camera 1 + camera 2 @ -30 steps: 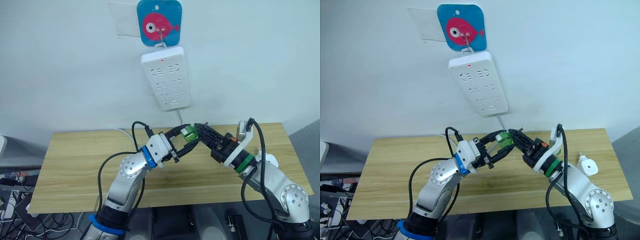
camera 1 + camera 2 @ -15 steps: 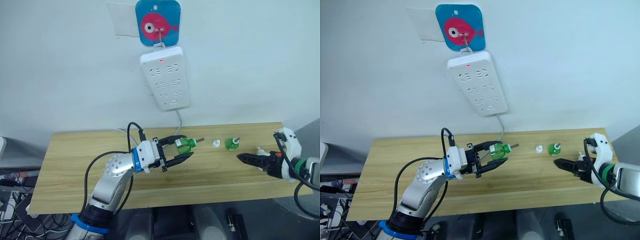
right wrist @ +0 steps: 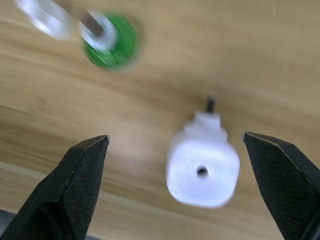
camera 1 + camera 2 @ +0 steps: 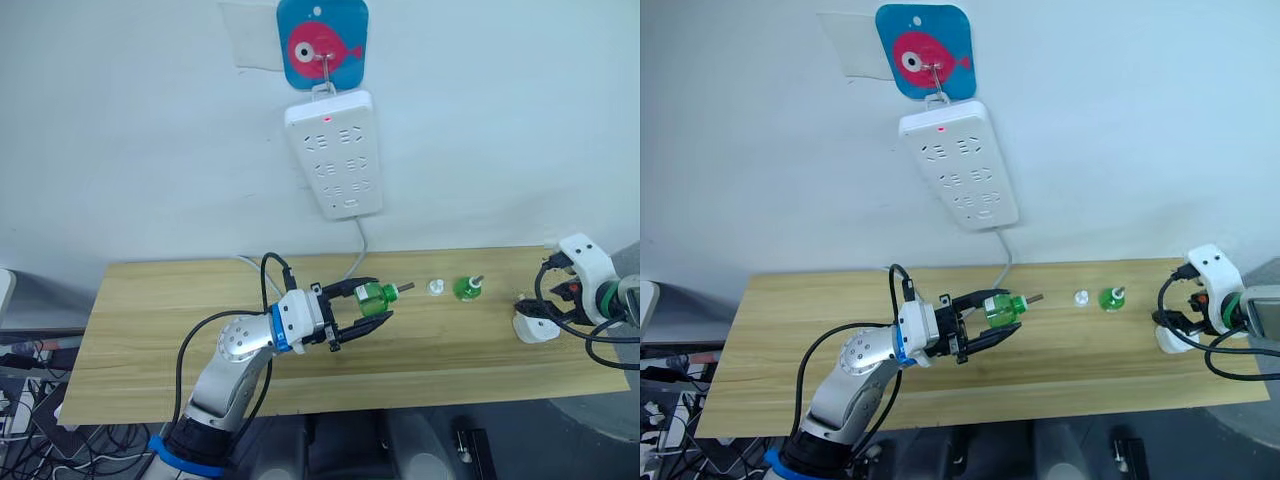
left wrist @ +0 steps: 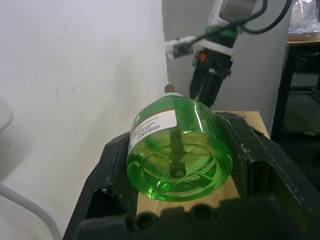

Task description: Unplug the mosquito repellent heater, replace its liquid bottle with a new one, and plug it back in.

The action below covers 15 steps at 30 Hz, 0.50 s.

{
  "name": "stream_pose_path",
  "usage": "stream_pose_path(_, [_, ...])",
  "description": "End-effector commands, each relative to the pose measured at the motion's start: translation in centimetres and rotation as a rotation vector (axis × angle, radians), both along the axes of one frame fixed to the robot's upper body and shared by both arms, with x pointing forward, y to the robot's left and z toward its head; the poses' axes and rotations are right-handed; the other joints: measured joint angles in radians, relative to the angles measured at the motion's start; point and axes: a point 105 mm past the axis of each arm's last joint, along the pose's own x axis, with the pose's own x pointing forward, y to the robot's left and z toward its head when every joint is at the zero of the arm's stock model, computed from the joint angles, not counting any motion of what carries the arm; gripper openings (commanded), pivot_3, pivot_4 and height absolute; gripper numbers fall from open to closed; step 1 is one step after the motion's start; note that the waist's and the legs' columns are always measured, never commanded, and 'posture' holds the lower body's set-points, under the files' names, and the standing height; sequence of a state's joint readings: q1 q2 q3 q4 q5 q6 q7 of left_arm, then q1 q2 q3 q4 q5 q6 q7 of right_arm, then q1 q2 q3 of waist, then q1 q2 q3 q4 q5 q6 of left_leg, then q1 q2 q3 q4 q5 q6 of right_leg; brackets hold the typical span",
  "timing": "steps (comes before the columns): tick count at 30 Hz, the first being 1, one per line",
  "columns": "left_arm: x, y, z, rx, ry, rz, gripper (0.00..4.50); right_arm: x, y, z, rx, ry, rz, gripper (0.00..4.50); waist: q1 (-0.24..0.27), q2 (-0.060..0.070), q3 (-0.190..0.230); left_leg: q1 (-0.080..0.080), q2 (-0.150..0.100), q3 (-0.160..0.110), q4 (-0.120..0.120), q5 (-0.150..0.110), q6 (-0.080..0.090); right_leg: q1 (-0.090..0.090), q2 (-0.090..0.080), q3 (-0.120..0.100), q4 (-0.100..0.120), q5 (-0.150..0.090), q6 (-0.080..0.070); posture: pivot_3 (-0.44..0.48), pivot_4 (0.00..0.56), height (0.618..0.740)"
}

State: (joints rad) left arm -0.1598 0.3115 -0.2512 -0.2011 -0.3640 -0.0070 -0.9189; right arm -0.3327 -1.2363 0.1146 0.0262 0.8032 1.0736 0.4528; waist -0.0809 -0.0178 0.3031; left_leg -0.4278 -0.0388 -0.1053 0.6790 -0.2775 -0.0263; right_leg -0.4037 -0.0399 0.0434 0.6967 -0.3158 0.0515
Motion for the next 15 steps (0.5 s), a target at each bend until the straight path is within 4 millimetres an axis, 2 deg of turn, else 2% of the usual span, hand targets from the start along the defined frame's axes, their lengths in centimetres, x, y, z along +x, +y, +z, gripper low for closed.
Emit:
stream_pose_path(1, [-0.8,0.0,0.8,-0.015,-0.033,-0.008,2.27,0.1,-1.3,0.8,-0.001,-0.003,-0.083,4.48,0.000,0.002,0.004,0.000,0.000,0.000,0.000,0.000,0.000,0.000,0.000,0.000,0.000,0.000,0.000,-0.110,0.365,0.740])
stream_pose_path(15, [-0.9,-0.2,1.1,-0.010,-0.026,-0.009,2.27,0.3,-2.1,-2.4,0.006,0.007,-0.138,4.48,0.000,0.000,0.015,0.000,0.000,0.000,0.000,0.000,0.000,0.000,0.000,0.000,0.001,0.000,0.000,-0.097,0.379,0.740])
